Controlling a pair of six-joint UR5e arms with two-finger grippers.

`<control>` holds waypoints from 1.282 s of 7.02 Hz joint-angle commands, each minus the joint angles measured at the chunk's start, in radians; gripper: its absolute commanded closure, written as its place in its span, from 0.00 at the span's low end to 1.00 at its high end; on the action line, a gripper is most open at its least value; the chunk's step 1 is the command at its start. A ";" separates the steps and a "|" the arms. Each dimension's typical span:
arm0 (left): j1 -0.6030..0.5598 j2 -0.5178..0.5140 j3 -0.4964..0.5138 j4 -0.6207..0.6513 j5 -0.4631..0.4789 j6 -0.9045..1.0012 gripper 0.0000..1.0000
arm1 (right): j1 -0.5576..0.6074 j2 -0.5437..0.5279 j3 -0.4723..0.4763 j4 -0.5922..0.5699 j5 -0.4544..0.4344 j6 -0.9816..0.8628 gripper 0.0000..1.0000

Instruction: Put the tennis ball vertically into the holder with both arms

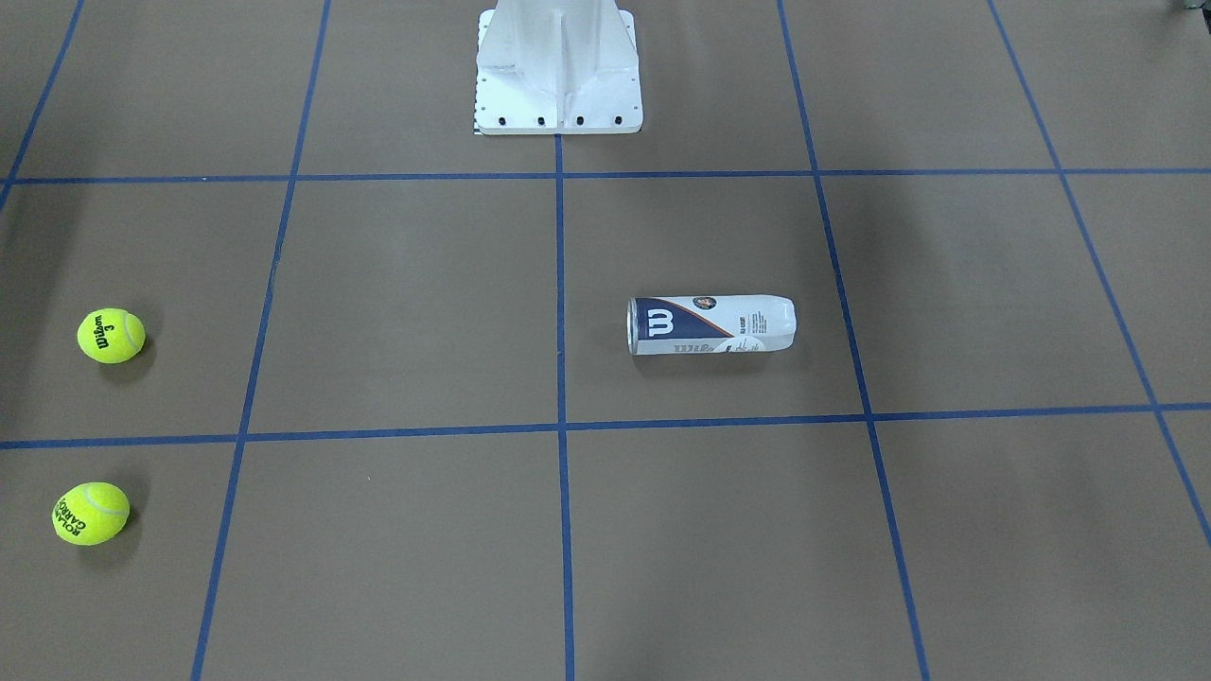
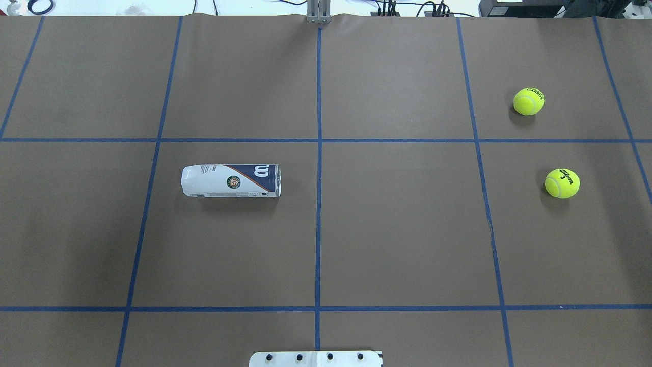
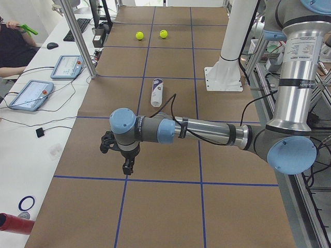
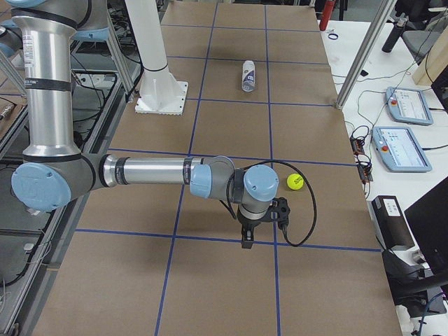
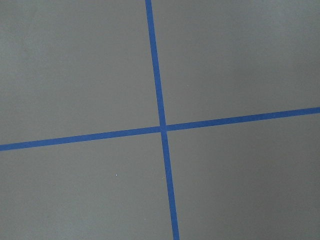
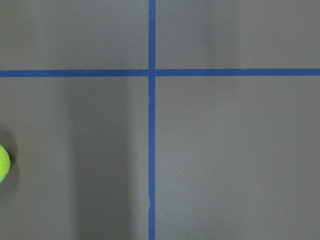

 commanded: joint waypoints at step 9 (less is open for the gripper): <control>0.109 -0.094 -0.166 -0.184 0.012 -0.044 0.00 | 0.000 0.008 -0.009 0.000 0.000 0.000 0.01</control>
